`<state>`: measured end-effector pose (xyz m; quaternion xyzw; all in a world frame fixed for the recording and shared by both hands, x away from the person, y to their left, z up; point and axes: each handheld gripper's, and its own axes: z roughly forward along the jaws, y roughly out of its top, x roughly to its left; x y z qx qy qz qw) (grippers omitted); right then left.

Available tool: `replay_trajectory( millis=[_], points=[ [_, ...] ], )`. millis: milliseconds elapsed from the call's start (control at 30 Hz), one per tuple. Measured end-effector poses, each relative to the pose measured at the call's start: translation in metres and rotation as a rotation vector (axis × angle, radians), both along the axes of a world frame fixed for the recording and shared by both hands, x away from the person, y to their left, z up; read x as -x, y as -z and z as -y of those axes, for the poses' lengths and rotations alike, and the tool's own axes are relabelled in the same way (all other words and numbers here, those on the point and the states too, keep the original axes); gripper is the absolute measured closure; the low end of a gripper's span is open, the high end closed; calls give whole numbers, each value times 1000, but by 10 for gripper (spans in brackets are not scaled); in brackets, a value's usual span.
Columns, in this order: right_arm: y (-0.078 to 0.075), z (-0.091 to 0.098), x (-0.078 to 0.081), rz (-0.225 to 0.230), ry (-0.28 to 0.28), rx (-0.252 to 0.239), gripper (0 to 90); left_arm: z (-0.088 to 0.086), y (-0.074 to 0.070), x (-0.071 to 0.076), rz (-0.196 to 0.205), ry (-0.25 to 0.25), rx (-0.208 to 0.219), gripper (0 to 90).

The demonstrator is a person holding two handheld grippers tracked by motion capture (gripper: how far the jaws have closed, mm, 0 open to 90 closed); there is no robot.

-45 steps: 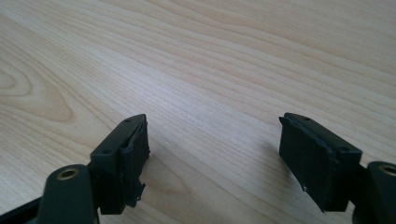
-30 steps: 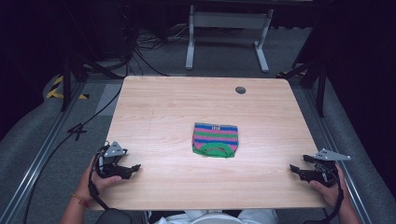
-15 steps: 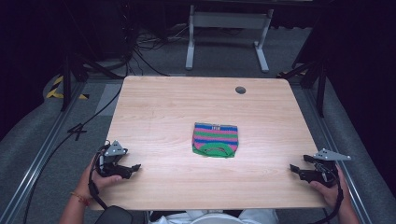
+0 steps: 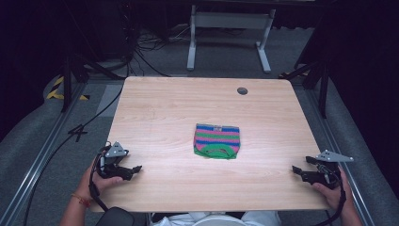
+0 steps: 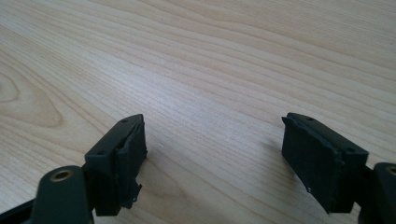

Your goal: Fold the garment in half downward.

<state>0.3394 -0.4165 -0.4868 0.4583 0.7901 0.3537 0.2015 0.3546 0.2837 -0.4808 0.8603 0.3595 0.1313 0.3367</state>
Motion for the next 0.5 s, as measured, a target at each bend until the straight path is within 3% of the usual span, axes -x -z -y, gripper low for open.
replay_trajectory(
  millis=[500],
  points=[
    [0,0,0,0,3,1,219,0,-1,0,-2,-3,-4,155]
  ],
)
